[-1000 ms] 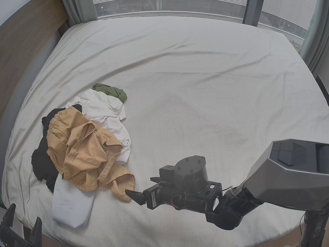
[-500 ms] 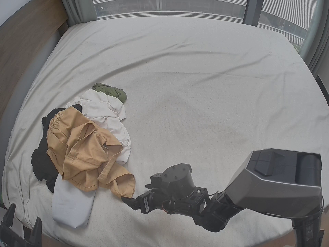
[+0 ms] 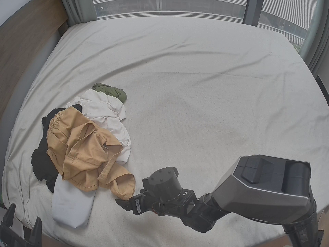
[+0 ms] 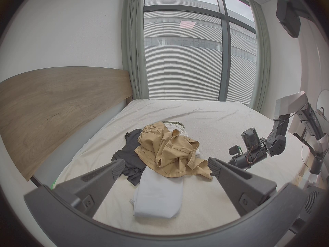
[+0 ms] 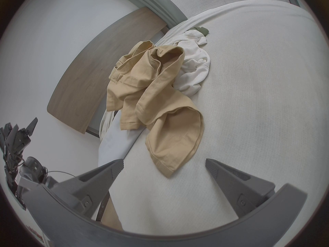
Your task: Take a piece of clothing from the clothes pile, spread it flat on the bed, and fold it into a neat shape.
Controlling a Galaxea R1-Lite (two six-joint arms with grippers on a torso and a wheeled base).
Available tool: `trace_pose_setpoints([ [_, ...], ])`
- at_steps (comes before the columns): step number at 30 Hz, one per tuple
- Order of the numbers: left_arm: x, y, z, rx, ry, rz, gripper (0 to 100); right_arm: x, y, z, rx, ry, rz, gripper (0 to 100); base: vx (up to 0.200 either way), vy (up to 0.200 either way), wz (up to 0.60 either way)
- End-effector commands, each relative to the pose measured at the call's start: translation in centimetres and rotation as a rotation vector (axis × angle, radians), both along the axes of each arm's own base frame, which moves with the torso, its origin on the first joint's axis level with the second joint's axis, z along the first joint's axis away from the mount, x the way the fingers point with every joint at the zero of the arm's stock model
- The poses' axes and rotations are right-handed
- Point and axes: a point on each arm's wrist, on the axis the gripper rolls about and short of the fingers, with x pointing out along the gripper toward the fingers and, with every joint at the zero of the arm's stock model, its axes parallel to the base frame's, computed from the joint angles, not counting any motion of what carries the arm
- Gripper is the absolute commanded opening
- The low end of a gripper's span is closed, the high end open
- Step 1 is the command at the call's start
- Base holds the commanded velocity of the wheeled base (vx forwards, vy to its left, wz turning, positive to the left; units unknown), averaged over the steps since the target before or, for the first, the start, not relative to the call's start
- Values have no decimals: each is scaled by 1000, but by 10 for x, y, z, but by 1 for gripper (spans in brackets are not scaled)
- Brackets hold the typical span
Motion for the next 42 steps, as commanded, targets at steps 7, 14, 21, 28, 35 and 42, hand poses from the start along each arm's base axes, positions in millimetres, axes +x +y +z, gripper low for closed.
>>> trace_pose_setpoints([
  [7, 0, 0, -5, 0, 1, 1, 100, 0, 13, -13, -2, 26, 6, 100, 0, 0, 0],
  [14, 0, 0, -5, 0, 1, 1, 100, 3, 23, -19, 15, 35, -18, 100, 0, 0, 0],
  [21, 0, 0, -5, 0, 1, 1, 100, 7, 28, -24, 24, 24, -43, 100, 0, 0, 0],
  [28, 0, 0, -5, 0, 3, 1, 100, 10, 27, -22, 28, 15, -83, 0, 0, 0, 0],
  [35, 0, 0, -5, 0, 3, 1, 100, 12, 23, -20, 30, 14, -127, 0, 0, 0, 0],
  [42, 0, 0, -5, 0, 3, 1, 100, 7, 10, -11, 6, 17, -168, 0, 0, 0, 0],
])
